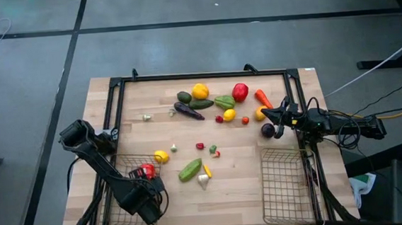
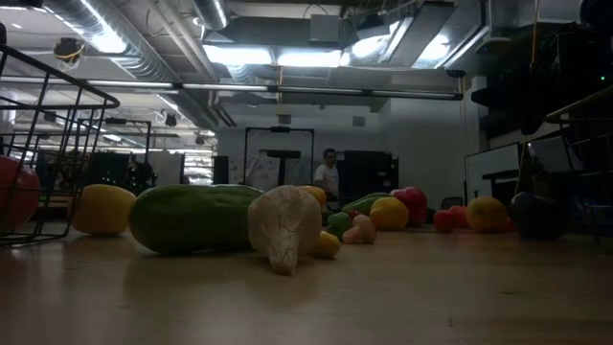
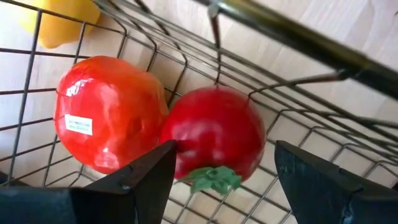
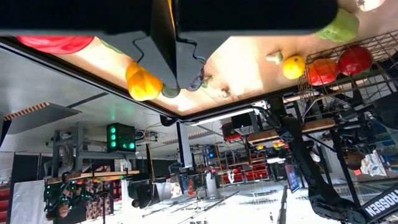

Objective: Sort produce into baskets
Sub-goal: Put the bottom yellow lemon into the left wire basket

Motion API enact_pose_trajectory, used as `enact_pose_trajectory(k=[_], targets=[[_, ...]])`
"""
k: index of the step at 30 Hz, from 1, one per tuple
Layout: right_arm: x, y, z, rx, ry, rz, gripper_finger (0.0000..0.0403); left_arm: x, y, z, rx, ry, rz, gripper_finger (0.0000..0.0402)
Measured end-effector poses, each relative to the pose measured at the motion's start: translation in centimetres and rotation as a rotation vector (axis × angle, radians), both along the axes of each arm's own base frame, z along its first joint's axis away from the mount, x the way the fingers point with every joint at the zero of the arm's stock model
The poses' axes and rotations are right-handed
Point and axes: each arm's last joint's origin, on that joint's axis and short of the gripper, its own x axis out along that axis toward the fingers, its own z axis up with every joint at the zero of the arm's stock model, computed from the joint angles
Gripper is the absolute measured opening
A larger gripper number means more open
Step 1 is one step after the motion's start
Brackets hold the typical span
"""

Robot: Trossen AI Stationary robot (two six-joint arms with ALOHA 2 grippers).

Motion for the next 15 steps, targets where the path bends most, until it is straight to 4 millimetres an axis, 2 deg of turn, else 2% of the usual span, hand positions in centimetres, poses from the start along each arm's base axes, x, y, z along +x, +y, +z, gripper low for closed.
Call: enact_pose_trajectory(k=[9, 15], targets=[[0.0, 0.0, 0.0, 0.000, 0.000, 0.000, 0.0001, -0.1, 0.1, 0.1, 0.000, -0.005, 0.029, 0.0265], [0.0, 0.0, 0.0, 0.000, 0.000, 0.000, 0.0001, -0.6, 0.8, 2.2, -0.028, -0.071, 0.020, 0.0265]])
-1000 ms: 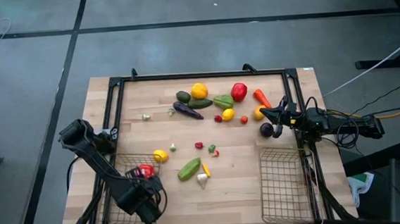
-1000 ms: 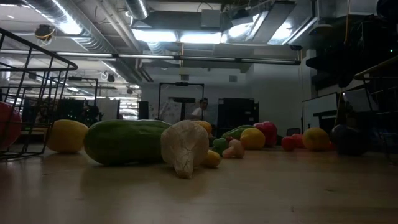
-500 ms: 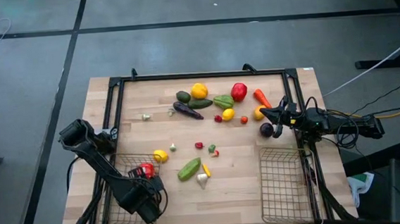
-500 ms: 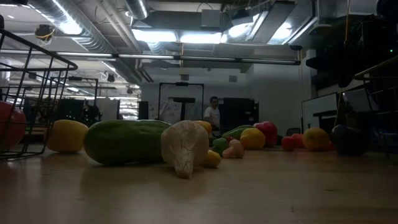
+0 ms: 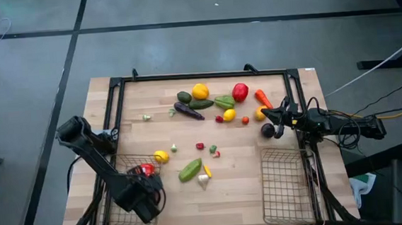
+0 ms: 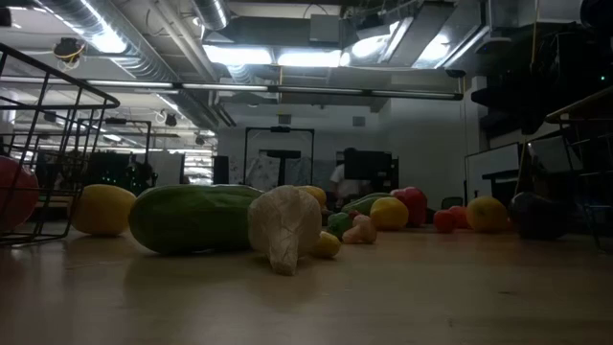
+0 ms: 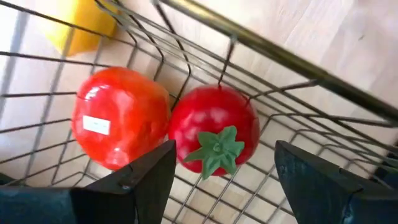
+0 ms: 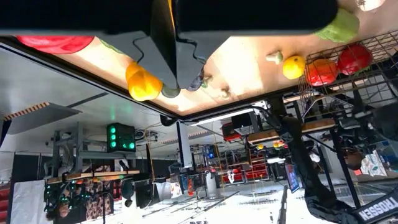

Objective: Sort produce into baskets
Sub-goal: Put the bottom yellow lemon into the left wire basket

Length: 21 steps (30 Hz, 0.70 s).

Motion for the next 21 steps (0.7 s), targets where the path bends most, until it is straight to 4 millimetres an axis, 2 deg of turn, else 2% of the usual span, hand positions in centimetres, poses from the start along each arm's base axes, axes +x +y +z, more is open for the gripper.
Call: enact_pose_trajectory(k=[9, 15, 21], targets=[[0.0, 0.0, 0.0, 0.000, 0.000, 0.000, 0.0001, -1.0, 2.5, 4.1, -0.041, -0.127, 0.015, 0.0265], [0.0, 0.0, 0.0, 0.000, 0.001, 0.000, 0.0001, -1.1, 5.8, 7.3, -0.066, -0.247, -0.010, 0.0265], [0.0, 0.0, 0.0, 0.000, 0.000, 0.000, 0.0001, -1.1, 9.8, 9.8, -0.001, -0.388, 0.032, 0.0265]])
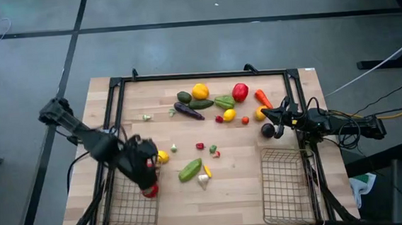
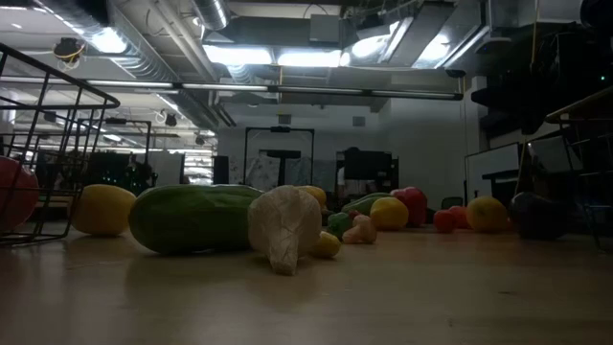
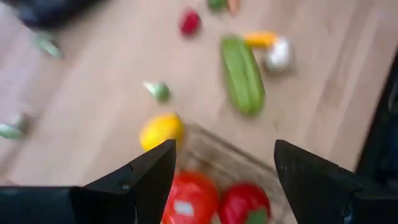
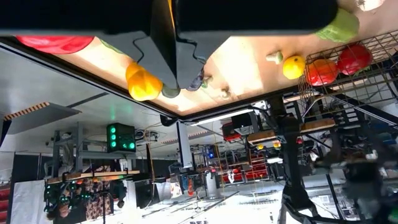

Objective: Sort produce into baskets
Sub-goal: Put the bottom yellow lemon into the left wire basket

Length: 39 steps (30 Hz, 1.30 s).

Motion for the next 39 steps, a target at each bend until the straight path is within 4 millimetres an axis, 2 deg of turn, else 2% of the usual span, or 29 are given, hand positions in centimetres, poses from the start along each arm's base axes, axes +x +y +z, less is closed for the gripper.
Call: enact_pose_trajectory(k=[5, 8, 15, 24, 32, 39], targets=[[0.0, 0.0, 0.0, 0.000, 0.000, 0.000, 0.0001, 0.2, 2.8, 1.4, 0.031, -0.111, 0.113, 0.0265], [0.0, 0.0, 0.0, 0.000, 0.000, 0.000, 0.0001, 0.7, 4.1, 1.9, 0.067, -0.156, 0.118, 0.0265], [0.0, 0.0, 0.0, 0.000, 0.000, 0.000, 0.0001, 2.0, 6.4, 2.3, 0.162, -0.165, 0.022, 0.0265], [0.0, 0.0, 0.0, 0.000, 0.000, 0.000, 0.0001, 3.5, 11.5, 2.2, 0.053, -0.117, -0.123, 0.0265], [0.0, 0.0, 0.0, 0.000, 0.000, 0.000, 0.0001, 5.5, 15.9, -0.2, -0.089, -0.034, -0.252, 0.0265], [0.0, 0.0, 0.0, 0.000, 0.000, 0.000, 0.0001, 7.1, 18.4, -4.0, -0.223, 0.134, -0.290, 0.0265]])
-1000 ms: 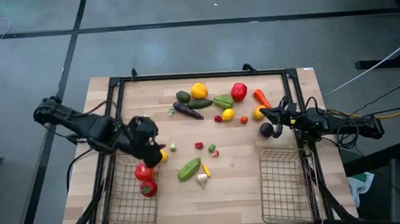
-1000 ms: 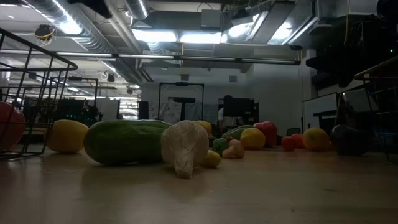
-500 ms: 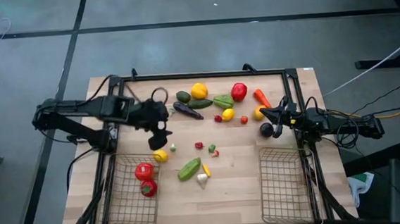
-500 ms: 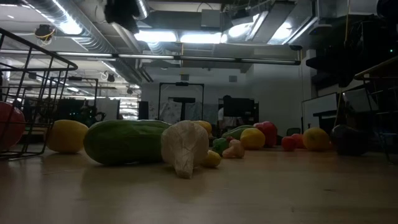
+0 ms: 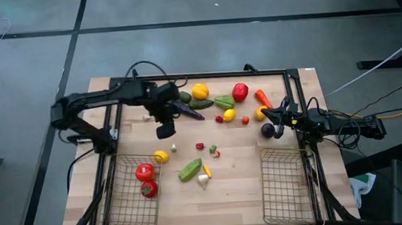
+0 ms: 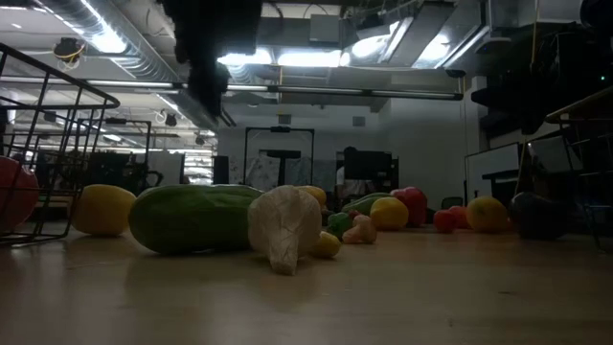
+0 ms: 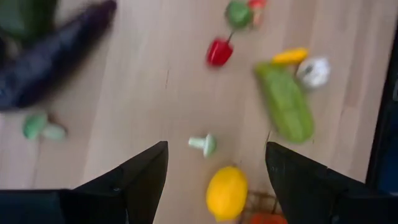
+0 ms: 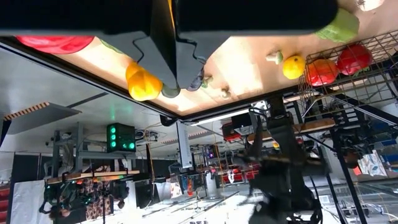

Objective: Sort produce into baskets
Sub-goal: Put the bottom yellow lemon into the left wire basket

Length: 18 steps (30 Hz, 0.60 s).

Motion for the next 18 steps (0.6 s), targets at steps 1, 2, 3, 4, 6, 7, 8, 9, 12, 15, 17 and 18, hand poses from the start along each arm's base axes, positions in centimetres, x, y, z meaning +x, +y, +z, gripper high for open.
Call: enact_pose_trajectory(k=[1, 2, 3, 4, 6, 7, 8, 9, 12, 15, 17, 18], targets=[[0.0, 0.0, 0.0, 0.000, 0.000, 0.000, 0.0001, 0.1, 0.1, -0.5, -0.015, 0.035, -0.004, 0.0265], [0.0, 0.0, 0.0, 0.000, 0.000, 0.000, 0.0001, 0.3, 0.1, -1.1, -0.031, 0.072, -0.007, 0.0265], [0.0, 0.0, 0.0, 0.000, 0.000, 0.000, 0.0001, 0.4, 0.1, -1.7, -0.046, 0.113, -0.010, 0.0265], [0.0, 0.0, 0.0, 0.000, 0.000, 0.000, 0.0001, 0.5, 0.0, -2.2, -0.059, 0.153, -0.013, 0.0265], [0.0, 0.0, 0.0, 0.000, 0.000, 0.000, 0.0001, 0.7, -0.3, -3.2, -0.085, 0.229, -0.025, 0.0265], [0.0, 0.0, 0.0, 0.000, 0.000, 0.000, 0.0001, 0.9, -0.6, -3.6, -0.097, 0.264, -0.033, 0.0265], [0.0, 0.0, 0.0, 0.000, 0.000, 0.000, 0.0001, 1.0, -0.8, -4.1, -0.105, 0.294, -0.043, 0.0265], [0.0, 0.0, 0.0, 0.000, 0.000, 0.000, 0.0001, 1.2, -1.1, -4.5, -0.110, 0.320, -0.053, 0.0265], [0.0, 0.0, 0.0, 0.000, 0.000, 0.000, 0.0001, 1.7, -1.9, -5.7, -0.120, 0.379, -0.083, 0.0265], [0.0, 0.0, 0.0, 0.000, 0.000, 0.001, 0.0001, 2.2, -2.7, -6.6, -0.122, 0.417, -0.115, 0.0265], [0.0, 0.0, 0.0, 0.000, 0.000, 0.000, 0.0001, 2.5, -3.2, -7.1, -0.121, 0.433, -0.145, 0.0265], [0.0, 0.0, 0.0, 0.000, 0.000, 0.000, 0.0001, 2.7, -3.5, -7.3, -0.120, 0.440, -0.160, 0.0265]])
